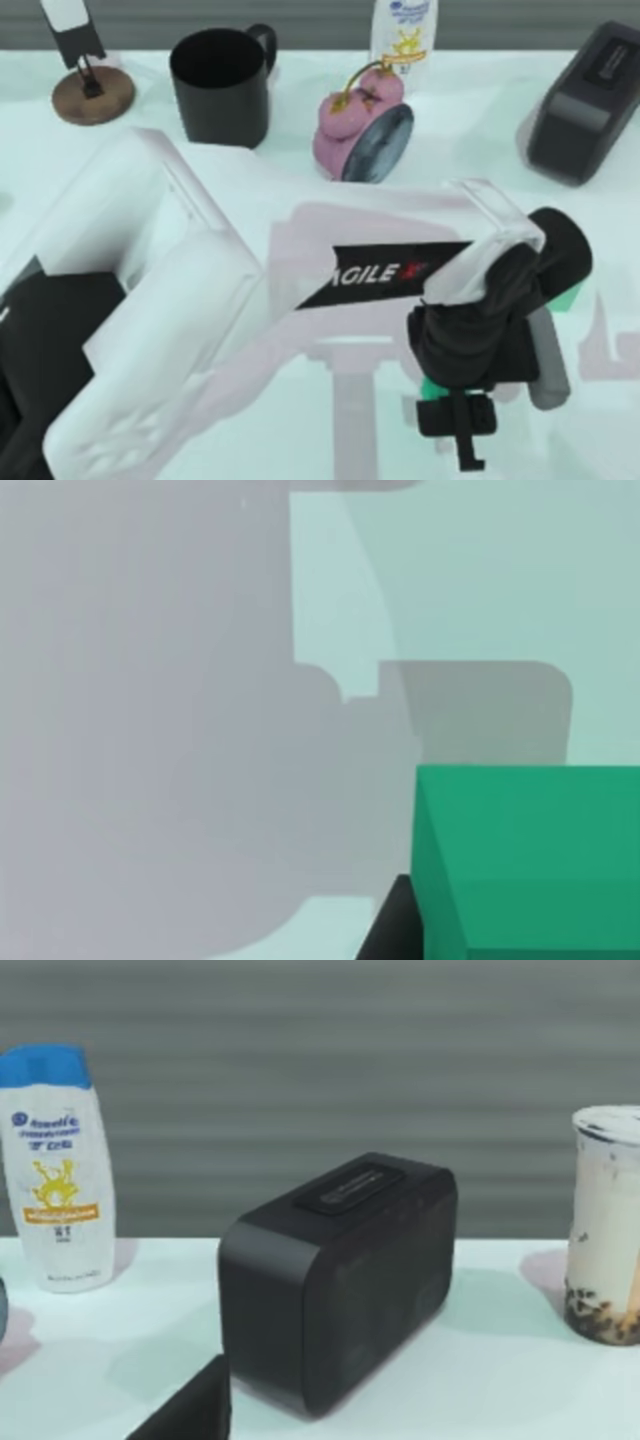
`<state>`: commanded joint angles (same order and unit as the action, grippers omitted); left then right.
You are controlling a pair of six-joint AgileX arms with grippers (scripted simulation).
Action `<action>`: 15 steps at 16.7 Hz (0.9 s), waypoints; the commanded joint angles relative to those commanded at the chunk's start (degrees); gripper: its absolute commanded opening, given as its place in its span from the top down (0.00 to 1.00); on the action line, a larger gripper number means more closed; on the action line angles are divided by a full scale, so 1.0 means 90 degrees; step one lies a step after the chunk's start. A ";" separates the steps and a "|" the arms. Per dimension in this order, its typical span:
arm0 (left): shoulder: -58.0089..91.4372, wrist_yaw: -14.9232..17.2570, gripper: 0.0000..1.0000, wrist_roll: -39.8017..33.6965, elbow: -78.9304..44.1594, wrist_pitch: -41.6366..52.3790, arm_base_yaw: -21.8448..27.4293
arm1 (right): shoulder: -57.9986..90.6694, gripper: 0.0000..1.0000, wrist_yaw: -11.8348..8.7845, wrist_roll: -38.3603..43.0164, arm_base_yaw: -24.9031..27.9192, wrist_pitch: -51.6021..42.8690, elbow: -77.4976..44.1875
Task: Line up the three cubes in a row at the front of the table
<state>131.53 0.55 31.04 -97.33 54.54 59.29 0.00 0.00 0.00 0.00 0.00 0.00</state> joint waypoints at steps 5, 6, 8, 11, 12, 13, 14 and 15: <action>0.0000 0.0000 0.55 0.0000 0.0000 0.0000 0.0000 | 0.0000 0.00 0.0000 0.0000 0.0000 0.0000 0.0000; 0.0000 0.0000 0.47 0.0000 0.0000 0.0000 0.0000 | 0.0000 0.00 0.0000 0.0000 0.0000 0.0000 0.0000; 0.0000 0.0000 0.32 0.0000 0.0000 0.0000 0.0000 | 0.0000 0.00 0.0000 0.0000 0.0000 0.0000 0.0000; 0.0000 0.0000 0.10 0.0000 0.0000 0.0000 0.0000 | 0.0000 0.00 0.0000 0.0000 0.0000 0.0000 0.0000; 0.0000 0.0000 0.02 0.0000 0.0000 0.0000 0.0000 | 0.0000 0.00 0.0000 0.0000 0.0000 0.0000 0.0000; 0.0000 0.0000 0.00 0.0000 0.0000 0.0000 0.0000 | 0.0000 0.00 0.0000 0.0000 0.0000 0.0000 0.0000; 0.0000 0.0000 0.00 0.0000 0.0000 0.0000 0.0000 | 0.0000 0.00 0.0000 0.0000 0.0000 0.0000 0.0000; 0.0000 0.0000 0.00 0.0000 0.0000 0.0000 0.0000 | 0.0000 0.00 0.0000 0.0000 0.0000 0.0000 0.0000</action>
<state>131.53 0.55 31.04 -97.33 54.54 59.29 0.00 0.00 0.00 0.00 0.00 0.00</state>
